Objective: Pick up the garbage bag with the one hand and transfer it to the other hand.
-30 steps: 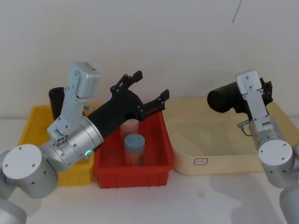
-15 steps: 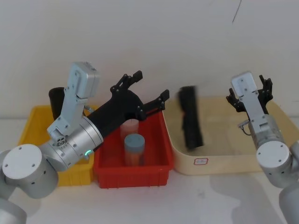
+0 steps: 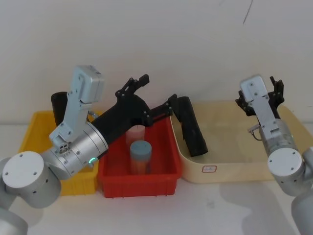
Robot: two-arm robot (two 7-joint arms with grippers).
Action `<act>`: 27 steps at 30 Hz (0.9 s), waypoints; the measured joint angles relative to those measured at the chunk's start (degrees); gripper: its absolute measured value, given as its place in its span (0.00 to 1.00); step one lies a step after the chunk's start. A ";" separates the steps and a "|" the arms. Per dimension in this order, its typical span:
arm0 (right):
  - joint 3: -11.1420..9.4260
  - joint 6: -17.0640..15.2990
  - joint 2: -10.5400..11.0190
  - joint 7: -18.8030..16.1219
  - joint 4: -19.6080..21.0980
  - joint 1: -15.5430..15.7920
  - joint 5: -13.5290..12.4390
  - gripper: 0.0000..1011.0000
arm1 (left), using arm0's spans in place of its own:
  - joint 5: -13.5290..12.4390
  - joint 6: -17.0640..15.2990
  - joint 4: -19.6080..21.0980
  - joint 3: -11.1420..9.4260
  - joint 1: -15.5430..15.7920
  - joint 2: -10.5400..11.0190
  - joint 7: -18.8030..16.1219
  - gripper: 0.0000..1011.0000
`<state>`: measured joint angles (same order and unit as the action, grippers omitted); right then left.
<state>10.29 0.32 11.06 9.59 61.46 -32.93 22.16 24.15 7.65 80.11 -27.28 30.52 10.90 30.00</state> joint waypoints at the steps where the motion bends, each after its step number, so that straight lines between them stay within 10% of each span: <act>1: -0.23 0.02 -0.04 -0.64 0.48 0.24 -0.42 0.99 | 0.00 0.00 0.00 0.00 0.00 0.00 0.00 0.99; 27: -1.56 -3.11 1.74 -19.31 17.96 10.99 -11.61 0.99 | -4.83 -4.20 6.72 0.61 -3.15 2.87 -6.90 0.99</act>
<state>8.73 -2.80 12.80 -9.72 79.42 -21.94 10.55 19.32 3.45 86.83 -26.66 27.38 13.78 23.10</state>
